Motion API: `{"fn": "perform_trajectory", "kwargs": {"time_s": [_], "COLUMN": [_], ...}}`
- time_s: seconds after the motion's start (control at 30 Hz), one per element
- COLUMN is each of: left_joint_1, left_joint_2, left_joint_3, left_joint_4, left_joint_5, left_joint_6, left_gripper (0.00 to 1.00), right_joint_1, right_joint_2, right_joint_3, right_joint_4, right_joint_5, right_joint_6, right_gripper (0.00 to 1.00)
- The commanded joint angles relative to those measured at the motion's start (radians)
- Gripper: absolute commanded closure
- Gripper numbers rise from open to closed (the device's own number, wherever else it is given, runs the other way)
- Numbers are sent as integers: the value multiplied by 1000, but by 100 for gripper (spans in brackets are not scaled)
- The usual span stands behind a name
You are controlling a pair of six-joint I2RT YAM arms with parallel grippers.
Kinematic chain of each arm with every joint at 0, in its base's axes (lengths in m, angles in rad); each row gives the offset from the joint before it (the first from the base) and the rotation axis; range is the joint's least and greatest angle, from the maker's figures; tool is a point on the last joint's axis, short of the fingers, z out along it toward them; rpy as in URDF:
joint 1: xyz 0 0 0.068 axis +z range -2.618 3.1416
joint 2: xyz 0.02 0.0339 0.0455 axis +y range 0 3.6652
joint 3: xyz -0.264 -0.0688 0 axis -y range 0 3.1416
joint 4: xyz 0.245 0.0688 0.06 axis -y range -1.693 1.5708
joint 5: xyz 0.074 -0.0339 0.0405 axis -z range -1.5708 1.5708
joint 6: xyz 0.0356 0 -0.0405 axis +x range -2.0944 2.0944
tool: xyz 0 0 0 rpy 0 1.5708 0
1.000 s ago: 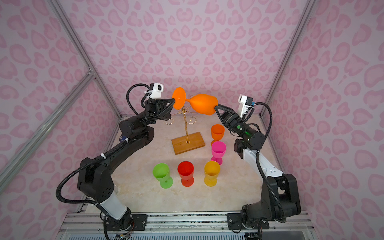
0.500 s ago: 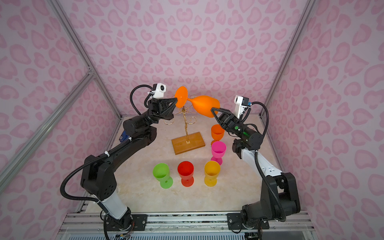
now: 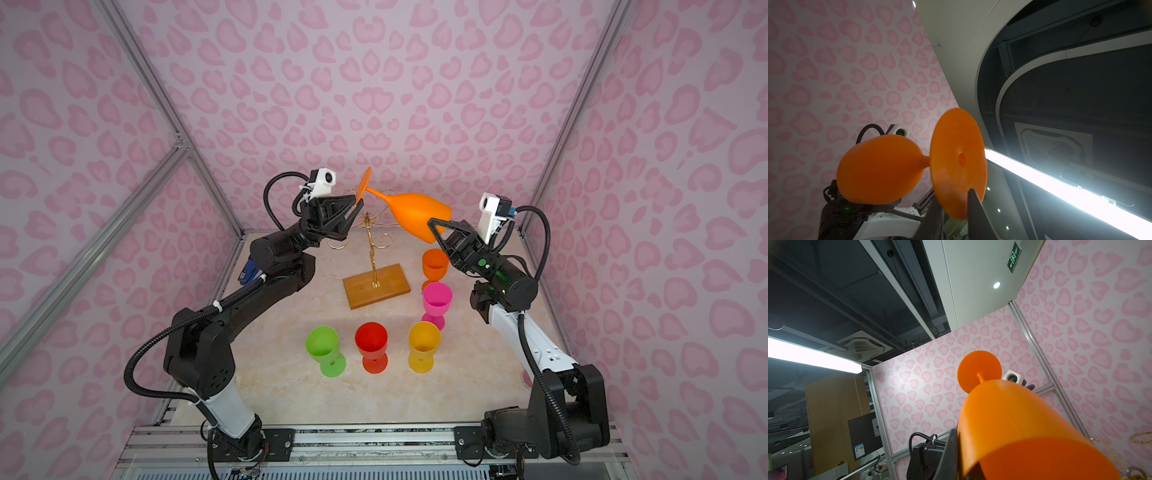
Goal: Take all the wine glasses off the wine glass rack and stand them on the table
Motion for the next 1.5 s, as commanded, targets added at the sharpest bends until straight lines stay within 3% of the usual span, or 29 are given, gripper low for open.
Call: {"fn": "perform_trajectory", "kwargs": {"time_s": [0.0, 0.07, 0.17, 0.27, 0.3, 0.37, 0.47, 0.77, 0.97, 1.2, 1.47], "left_joint_1": [0, 0, 0, 0, 0, 0, 0, 10, 31, 45, 54], "left_joint_2": [-22, -26, -32, -32, -33, -36, -47, -172, -268, -322, -378], "left_joint_3": [1, -6, -29, -37, -35, -25, -5, -12, -63, -90, -134], "left_joint_4": [59, 59, 59, 59, 59, 59, 57, -104, -280, -378, -472], "left_joint_5": [36, 46, 55, 72, 81, 106, 149, 295, 329, 336, 339], "left_joint_6": [-4, 9, 34, 48, 54, 67, 88, 285, 457, 543, 623], "left_gripper": [65, 55, 48, 45, 45, 43, 42, 38, 37, 36, 36], "right_joint_1": [-55, -104, -180, -230, -232, -233, -279, -274, -200, -127, -83], "right_joint_2": [-37, -80, -177, -287, -309, -301, -231, 31, 171, 348, 545], "right_joint_3": [6, 14, 39, 135, 209, 358, 505, 659, 618, 635, 793], "right_joint_4": [-46, -136, -443, -1067, -1351, -1764, -2081, -2380, -2389, -2394, -2451], "right_joint_5": [5, -3, -9, 57, 131, 299, 453, 643, 735, 781, 796], "right_joint_6": [6, -30, -195, -563, -737, -966, -1083, -1256, -1294, -1321, -1324], "right_gripper": [100, 100, 100, 100, 100, 100, 100, 100, 100, 100, 100]}}
